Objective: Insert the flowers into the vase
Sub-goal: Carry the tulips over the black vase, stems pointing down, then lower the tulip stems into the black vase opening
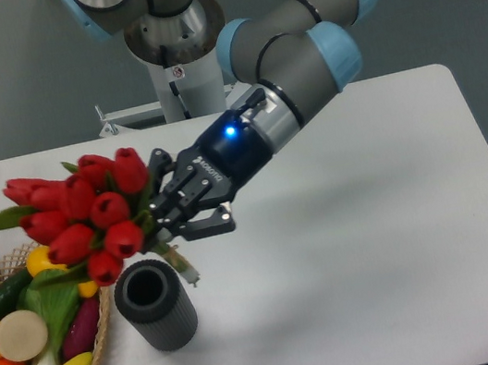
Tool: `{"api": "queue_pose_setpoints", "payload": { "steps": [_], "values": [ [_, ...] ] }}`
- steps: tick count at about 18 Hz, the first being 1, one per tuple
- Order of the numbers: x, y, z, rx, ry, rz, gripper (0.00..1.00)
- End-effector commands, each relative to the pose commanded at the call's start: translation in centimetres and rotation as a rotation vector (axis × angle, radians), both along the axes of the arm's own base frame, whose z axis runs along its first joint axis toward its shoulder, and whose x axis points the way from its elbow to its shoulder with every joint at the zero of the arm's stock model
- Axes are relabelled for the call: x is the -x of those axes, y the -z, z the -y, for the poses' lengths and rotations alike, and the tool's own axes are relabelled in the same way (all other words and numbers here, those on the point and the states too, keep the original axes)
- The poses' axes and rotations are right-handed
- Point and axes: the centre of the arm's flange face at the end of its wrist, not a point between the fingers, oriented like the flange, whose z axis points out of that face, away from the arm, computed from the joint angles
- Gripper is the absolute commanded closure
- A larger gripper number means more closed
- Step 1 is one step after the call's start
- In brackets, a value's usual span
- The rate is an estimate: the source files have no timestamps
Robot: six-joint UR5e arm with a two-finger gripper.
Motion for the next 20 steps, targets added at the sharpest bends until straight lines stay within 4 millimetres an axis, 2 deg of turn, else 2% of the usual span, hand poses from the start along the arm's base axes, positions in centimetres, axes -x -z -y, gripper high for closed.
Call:
{"api": "queue_pose_setpoints", "payload": {
  "steps": [4, 12, 15, 20],
  "values": [
    [-1.6, 1.2, -0.7, 0.016, 0.025, 0.019, 0.83],
    [-2.5, 2.7, -1.4, 0.036, 0.045, 0.044, 0.82],
    [-2.4, 4.8, -1.8, 0.060, 0.048, 0.072, 0.82],
    [-2.3, 7.0, -1.8, 0.089, 0.048, 0.108, 0.82]
  ]
}}
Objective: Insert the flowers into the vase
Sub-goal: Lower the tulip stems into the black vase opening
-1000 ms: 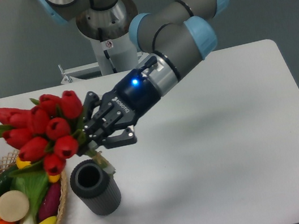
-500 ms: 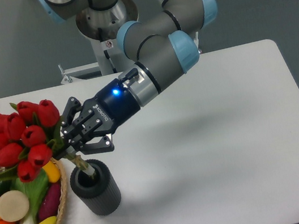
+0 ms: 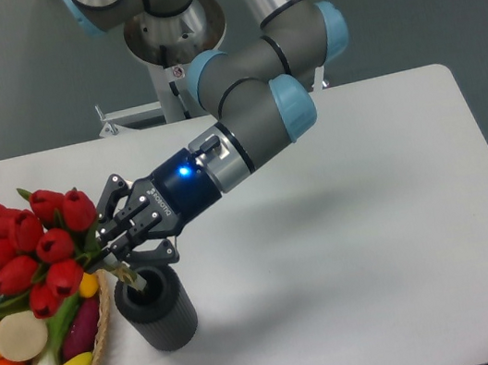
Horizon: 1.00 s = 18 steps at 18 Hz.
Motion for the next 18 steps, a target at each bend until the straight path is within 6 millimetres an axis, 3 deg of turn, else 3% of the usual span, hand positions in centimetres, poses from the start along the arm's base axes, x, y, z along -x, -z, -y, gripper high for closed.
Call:
{"api": "queue_pose_setpoints", "payload": {
  "steps": [18],
  "values": [
    [1.3, 7.5, -0.2, 0.035, 0.000, 0.036, 0.80]
  ]
}}
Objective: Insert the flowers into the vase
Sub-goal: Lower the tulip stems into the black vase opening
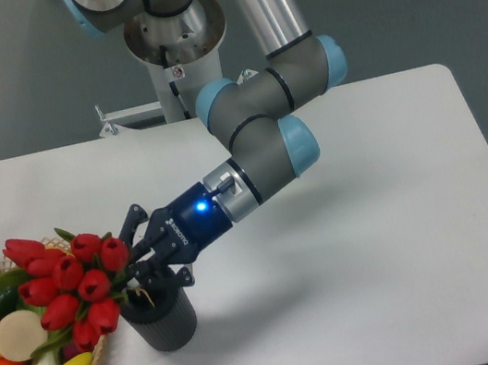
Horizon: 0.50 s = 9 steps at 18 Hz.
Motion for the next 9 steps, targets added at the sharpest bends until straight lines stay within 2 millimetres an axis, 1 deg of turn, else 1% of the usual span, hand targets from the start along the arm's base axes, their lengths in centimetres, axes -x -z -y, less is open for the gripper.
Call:
{"api": "queue_pose_setpoints", "payload": {
  "steps": [2, 8, 9],
  "values": [
    [0.8, 0.5, 0.3, 0.003, -0.012, 0.004, 0.79],
    [0.4, 1.7, 0.6, 0.010, -0.009, 0.000, 0.76],
    [0.4, 1.8, 0.7, 0.011, -0.009, 0.001, 0.74]
  ]
}}
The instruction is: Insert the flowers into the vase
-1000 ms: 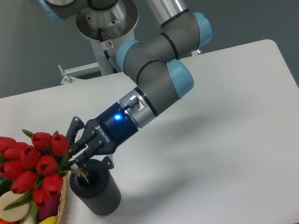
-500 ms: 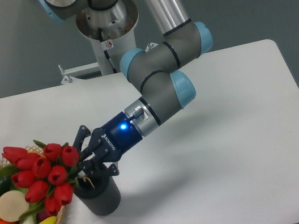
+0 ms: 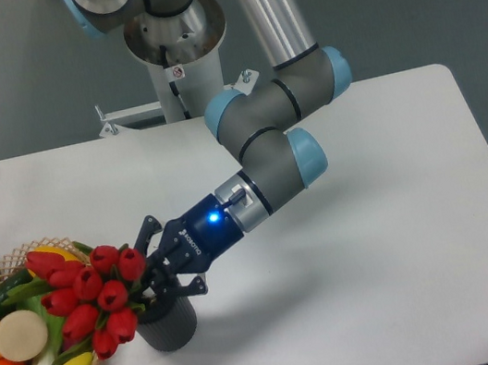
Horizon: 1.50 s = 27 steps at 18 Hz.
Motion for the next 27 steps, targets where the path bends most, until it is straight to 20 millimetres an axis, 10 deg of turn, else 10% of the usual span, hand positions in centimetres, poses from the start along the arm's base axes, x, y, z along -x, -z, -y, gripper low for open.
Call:
{"api": "queue_pose_setpoints", "payload": {
  "steps": [12, 27],
  "values": [
    [0.7, 0.4, 0.6, -0.036, -0.005, -0.053, 0.00],
    [7.3, -5.4, 7.5, 0.217, -0.195, -0.443, 0.00]
  ]
}}
